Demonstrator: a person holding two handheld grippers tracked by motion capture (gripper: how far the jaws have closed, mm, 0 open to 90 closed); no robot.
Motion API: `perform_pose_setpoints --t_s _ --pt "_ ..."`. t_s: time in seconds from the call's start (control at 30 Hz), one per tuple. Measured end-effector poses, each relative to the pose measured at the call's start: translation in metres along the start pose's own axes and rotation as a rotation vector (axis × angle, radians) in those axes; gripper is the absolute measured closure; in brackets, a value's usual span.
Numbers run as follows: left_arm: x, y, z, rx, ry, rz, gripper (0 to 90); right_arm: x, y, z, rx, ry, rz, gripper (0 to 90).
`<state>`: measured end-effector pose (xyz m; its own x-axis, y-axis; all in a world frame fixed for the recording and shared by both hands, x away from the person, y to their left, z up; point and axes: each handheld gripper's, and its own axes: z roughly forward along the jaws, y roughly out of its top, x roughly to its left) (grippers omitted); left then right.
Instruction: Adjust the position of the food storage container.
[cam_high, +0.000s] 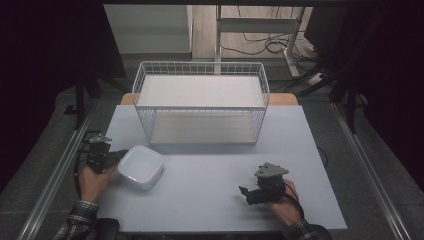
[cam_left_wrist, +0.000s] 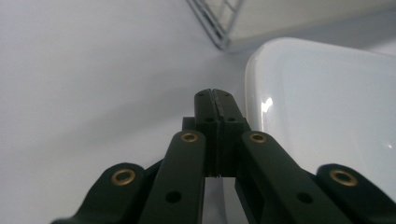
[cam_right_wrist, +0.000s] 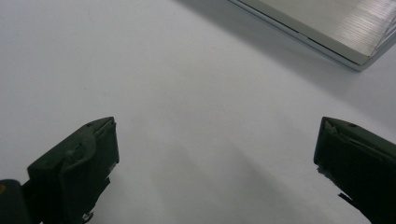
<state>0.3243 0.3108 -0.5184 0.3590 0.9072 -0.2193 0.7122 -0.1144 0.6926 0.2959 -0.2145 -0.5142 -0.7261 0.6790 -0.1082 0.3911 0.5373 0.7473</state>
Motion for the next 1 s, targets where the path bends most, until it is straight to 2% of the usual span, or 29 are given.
perform_pose_setpoints --t_s 0.23,0.33,0.43,0.53,0.57,0.7,0.77,0.97,1.0 --pt "-0.021 -0.009 -0.004 0.017 -0.020 0.012 90.0 0.000 0.000 0.000 0.006 -0.005 0.005 0.1" --pt "-0.025 -0.014 -0.008 0.019 -0.031 0.003 90.0 0.000 0.000 -0.001 0.006 -0.007 0.006 0.1" --pt "-0.031 -0.030 -0.015 0.030 -0.055 -0.012 90.0 -0.001 0.000 -0.001 0.007 -0.008 0.010 0.1" --pt "-0.036 -0.038 -0.018 0.040 -0.055 -0.015 90.0 -0.001 0.000 -0.001 0.007 -0.009 0.018 0.1" --pt "-0.039 -0.044 -0.020 0.043 -0.070 -0.025 90.0 -0.001 0.000 -0.001 0.002 -0.008 0.024 0.1" --pt "-0.047 -0.047 -0.018 0.052 -0.089 -0.034 90.0 -0.002 0.001 -0.001 -0.006 -0.008 0.038 0.1" --pt "-0.053 -0.047 -0.016 0.062 -0.102 -0.029 90.0 -0.002 0.000 -0.002 -0.011 -0.010 0.043 0.1" --pt "-0.079 -0.041 -0.005 0.080 -0.138 0.034 90.0 -0.004 0.001 -0.003 -0.009 -0.014 0.057 0.1" --pt "-0.079 -0.041 -0.005 0.080 -0.138 0.034 90.0 -0.004 0.001 -0.003 -0.009 -0.014 0.057 0.1"
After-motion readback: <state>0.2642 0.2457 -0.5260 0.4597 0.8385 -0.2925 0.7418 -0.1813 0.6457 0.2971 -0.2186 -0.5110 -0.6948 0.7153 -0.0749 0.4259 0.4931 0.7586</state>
